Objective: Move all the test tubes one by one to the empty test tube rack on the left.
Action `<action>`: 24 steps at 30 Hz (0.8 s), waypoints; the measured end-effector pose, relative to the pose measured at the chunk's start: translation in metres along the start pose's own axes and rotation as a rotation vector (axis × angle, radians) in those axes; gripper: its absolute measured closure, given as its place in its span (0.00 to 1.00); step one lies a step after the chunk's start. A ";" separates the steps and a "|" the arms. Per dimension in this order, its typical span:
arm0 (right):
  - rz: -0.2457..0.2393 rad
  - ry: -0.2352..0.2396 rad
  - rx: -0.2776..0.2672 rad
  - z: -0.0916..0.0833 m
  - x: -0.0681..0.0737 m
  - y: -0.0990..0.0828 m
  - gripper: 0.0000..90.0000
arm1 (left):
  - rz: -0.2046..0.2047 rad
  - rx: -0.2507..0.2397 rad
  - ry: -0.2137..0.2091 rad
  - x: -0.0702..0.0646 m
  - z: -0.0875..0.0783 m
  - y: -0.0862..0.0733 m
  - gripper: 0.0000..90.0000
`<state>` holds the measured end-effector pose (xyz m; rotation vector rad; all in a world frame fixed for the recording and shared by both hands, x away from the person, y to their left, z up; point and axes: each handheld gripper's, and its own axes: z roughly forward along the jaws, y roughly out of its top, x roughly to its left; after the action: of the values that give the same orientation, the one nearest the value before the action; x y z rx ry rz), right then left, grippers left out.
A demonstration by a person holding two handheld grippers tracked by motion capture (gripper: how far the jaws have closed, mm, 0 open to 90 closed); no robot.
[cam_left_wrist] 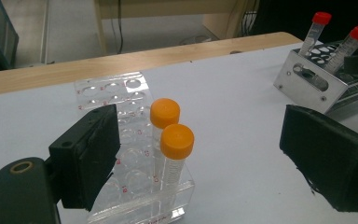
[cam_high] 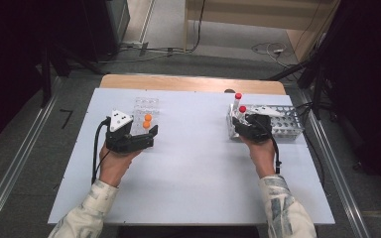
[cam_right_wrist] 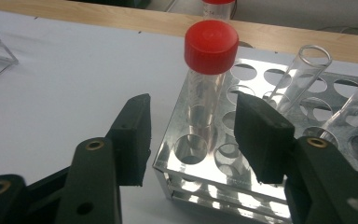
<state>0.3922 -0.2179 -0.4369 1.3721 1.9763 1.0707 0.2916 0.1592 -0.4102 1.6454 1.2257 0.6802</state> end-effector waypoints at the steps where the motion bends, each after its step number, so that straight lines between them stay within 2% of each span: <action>1: 0.004 0.000 -0.003 0.001 -0.001 0.001 0.54 | 0.000 -0.001 0.001 0.000 0.000 0.000 0.14; 7: -0.009 -0.012 -0.013 0.007 -0.002 0.004 0.62 | 0.002 0.002 -0.001 0.000 0.000 0.000 0.14; 10: -0.008 -0.012 0.003 0.011 -0.003 0.003 0.65 | 0.005 0.006 -0.003 -0.001 0.001 -0.001 0.14; 19: 0.001 -0.014 -0.007 0.016 -0.004 0.002 0.79 | 0.007 0.010 0.000 -0.001 0.002 -0.001 0.14; 24: -0.003 -0.015 -0.020 0.014 -0.004 0.004 0.79 | 0.007 0.009 0.000 -0.001 0.002 -0.001 0.14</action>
<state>0.4062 -0.2160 -0.4419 1.3631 1.9512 1.0723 0.2921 0.1576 -0.4119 1.6577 1.2255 0.6801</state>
